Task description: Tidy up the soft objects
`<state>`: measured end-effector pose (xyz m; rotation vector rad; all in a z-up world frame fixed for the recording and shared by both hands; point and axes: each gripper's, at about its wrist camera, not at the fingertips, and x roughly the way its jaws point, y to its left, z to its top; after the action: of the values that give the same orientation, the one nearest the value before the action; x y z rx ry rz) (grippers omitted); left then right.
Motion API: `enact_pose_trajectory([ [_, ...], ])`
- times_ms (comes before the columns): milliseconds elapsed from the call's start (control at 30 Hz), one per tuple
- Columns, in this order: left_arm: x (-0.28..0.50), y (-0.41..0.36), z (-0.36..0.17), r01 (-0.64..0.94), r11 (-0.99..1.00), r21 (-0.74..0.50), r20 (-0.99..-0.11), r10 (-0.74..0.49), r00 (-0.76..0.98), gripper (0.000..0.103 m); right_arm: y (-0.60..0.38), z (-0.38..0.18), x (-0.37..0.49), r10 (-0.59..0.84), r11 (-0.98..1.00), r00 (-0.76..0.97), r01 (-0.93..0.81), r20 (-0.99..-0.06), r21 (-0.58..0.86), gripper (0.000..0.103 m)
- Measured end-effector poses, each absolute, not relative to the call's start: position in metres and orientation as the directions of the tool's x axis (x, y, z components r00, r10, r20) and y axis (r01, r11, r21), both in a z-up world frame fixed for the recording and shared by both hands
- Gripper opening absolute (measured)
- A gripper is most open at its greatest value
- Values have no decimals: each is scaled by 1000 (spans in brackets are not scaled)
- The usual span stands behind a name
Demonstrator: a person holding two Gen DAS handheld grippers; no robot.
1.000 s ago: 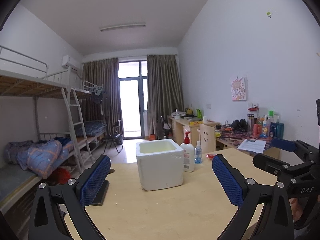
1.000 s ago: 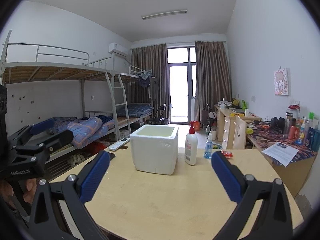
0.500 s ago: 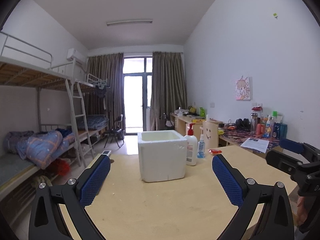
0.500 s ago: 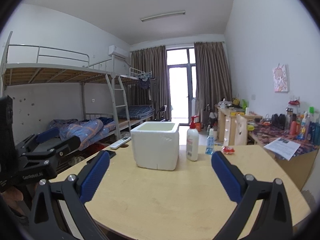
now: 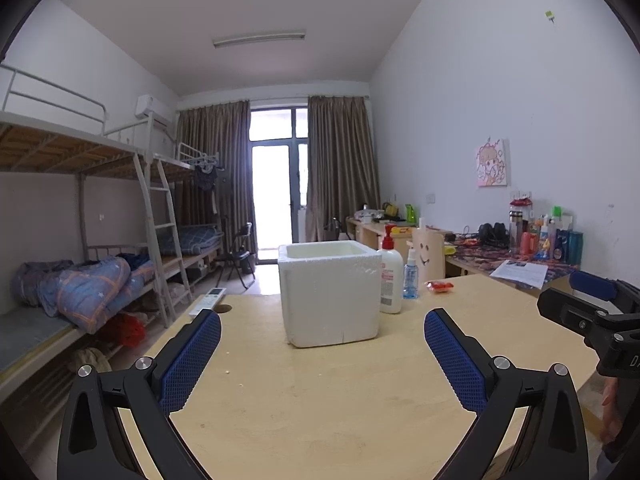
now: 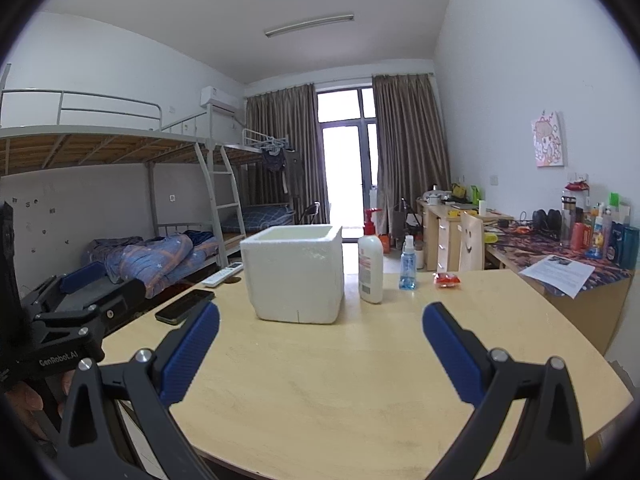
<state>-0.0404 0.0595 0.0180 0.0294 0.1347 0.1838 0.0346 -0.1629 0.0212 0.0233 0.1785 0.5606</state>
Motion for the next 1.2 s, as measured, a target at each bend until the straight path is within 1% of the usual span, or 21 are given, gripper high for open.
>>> enact_pose_trajectory([
  [200,-39,60,11,-186,982,43,-133,190,973,102,-165,13,37,515,857,840,-508,-170,85,103],
  [500,-34,63,2,-180,983,32,-160,182,970,102,-163,4,39,517,856,833,-509,-196,92,103],
  [1200,-32,61,0,-164,986,39,-185,169,968,102,-169,3,39,512,859,836,-503,-200,95,103],
])
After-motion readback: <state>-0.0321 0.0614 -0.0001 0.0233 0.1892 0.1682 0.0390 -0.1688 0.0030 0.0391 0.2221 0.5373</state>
